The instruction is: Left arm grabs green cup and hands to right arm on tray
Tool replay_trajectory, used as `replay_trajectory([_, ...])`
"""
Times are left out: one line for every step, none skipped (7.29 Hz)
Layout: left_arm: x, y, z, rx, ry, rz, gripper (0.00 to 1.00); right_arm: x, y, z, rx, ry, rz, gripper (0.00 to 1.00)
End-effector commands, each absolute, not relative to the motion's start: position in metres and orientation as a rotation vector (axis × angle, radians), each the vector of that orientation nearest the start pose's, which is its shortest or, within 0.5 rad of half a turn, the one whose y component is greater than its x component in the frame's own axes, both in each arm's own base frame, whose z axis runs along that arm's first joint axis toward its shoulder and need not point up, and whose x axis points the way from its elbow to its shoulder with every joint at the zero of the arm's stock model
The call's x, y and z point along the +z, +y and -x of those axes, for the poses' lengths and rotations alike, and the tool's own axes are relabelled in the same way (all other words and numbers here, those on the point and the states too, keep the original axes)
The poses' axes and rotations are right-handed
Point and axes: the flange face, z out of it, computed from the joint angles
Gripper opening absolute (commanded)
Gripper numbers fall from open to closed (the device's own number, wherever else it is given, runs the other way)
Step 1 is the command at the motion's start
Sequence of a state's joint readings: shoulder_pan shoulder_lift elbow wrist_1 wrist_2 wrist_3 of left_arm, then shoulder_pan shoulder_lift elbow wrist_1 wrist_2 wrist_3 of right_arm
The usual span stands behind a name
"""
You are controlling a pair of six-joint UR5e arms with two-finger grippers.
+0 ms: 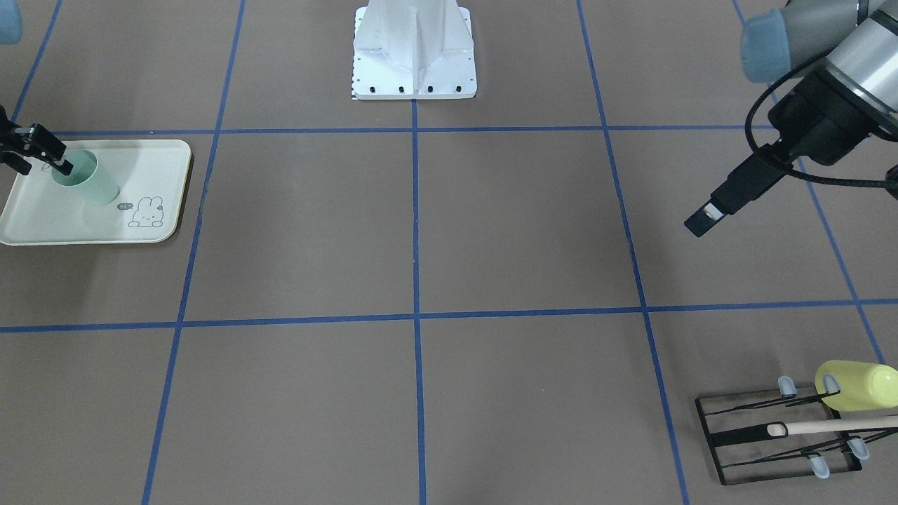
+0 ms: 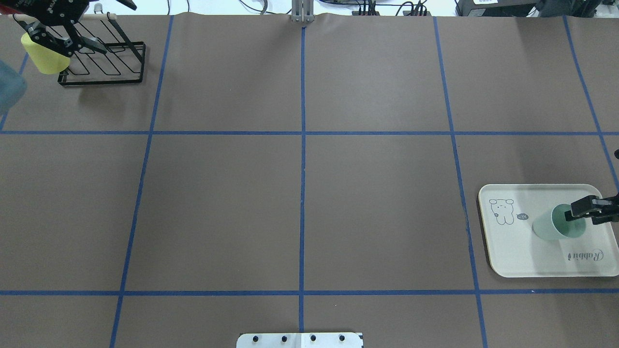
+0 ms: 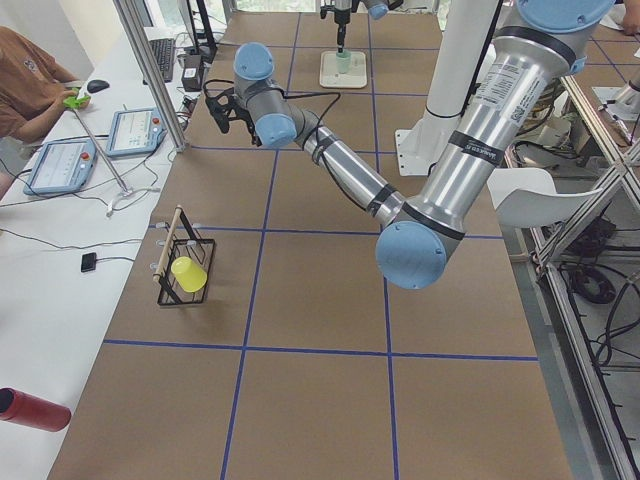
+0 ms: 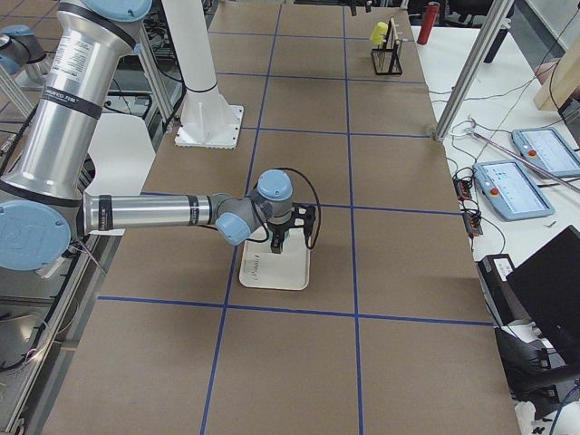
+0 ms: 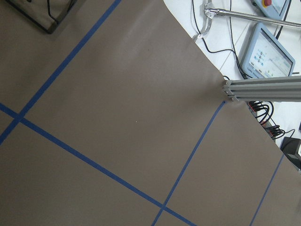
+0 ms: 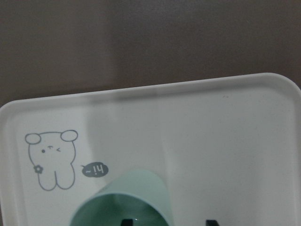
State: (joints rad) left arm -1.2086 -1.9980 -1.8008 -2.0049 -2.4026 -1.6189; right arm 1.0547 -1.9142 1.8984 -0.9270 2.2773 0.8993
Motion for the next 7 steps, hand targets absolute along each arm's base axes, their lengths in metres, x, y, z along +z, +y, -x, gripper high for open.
replay_trajectory([0.319,-0.571,-0.105,-0.559,1.199,-0.062,1.0,0.553,-0.374,0.074,0.146,-0.917,-0.151,1.0])
replay_trajectory([0.367,-0.56,-0.077,-0.474,1.114,-0.169,1.0,0.555,-0.378,0.06,0.133,-0.906,-0.189,1.0])
replay_trajectory([0.415,-0.547,-0.054,-0.349,1.011,-0.271,1.0,0.56,-0.381,0.045,0.119,-0.883,-0.206,1.0])
replay_trajectory([0.463,-0.529,-0.028,-0.222,0.916,-0.324,1.0,0.561,-0.391,0.027,0.096,-0.847,-0.21,1.0])
replay_trajectory([0.494,-0.517,0.0,-0.115,0.835,-0.337,1.0,0.561,-0.403,0.01,0.056,-0.808,-0.211,1.0])
replay_trajectory([0.519,-0.506,0.021,-0.024,0.776,-0.306,1.0,0.556,-0.418,-0.008,0.031,-0.777,-0.208,1.0])
replay_trajectory([0.546,-0.498,0.028,0.079,0.738,-0.239,1.0,0.55,-0.431,-0.017,-0.006,-0.758,-0.199,1.0])
